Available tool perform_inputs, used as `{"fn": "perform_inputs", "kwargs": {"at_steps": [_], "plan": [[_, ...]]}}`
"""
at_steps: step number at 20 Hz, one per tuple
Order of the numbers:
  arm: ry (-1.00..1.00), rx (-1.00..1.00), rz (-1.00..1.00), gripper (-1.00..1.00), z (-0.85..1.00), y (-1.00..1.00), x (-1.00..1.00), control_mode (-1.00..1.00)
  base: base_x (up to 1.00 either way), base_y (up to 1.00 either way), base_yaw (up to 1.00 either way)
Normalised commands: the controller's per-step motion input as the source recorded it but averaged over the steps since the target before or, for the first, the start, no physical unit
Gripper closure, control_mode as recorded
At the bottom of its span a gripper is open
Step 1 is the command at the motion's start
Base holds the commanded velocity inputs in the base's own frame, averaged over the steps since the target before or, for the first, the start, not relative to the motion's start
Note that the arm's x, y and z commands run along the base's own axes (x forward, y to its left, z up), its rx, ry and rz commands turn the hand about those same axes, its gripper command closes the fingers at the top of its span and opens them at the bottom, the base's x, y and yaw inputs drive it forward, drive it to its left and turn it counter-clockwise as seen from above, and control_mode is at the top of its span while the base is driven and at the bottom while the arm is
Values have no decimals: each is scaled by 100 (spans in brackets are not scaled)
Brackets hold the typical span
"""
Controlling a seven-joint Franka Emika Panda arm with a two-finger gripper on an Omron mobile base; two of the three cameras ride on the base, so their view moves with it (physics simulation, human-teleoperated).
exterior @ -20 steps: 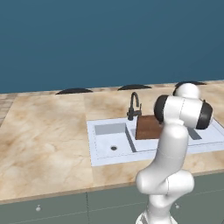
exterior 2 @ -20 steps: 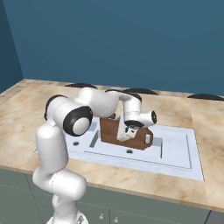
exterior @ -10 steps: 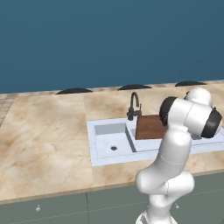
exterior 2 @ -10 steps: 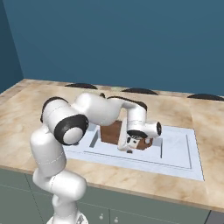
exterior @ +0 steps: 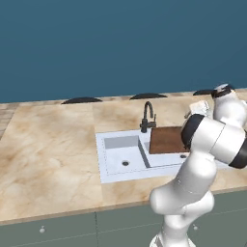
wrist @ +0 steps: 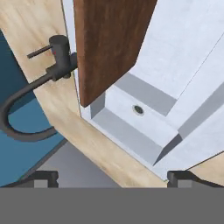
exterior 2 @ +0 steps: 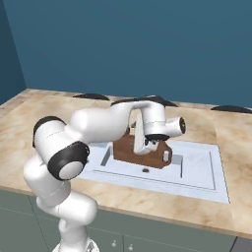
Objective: Move the cutting board and knife to the sink. Then move spray from the cabinet to the counter.
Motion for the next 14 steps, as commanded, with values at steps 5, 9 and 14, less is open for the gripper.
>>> {"fn": "perform_inputs", "kwargs": {"at_steps": [5, 9, 14], "plan": [[-22, -9, 8, -100, 63, 1, -10, -100, 0, 0, 0], [-30, -15, 1, -100, 25, 21, -36, -100, 0, 0, 0], [-25, -21, 10, -100, 57, 27, -25, -100, 0, 0, 0]]}}
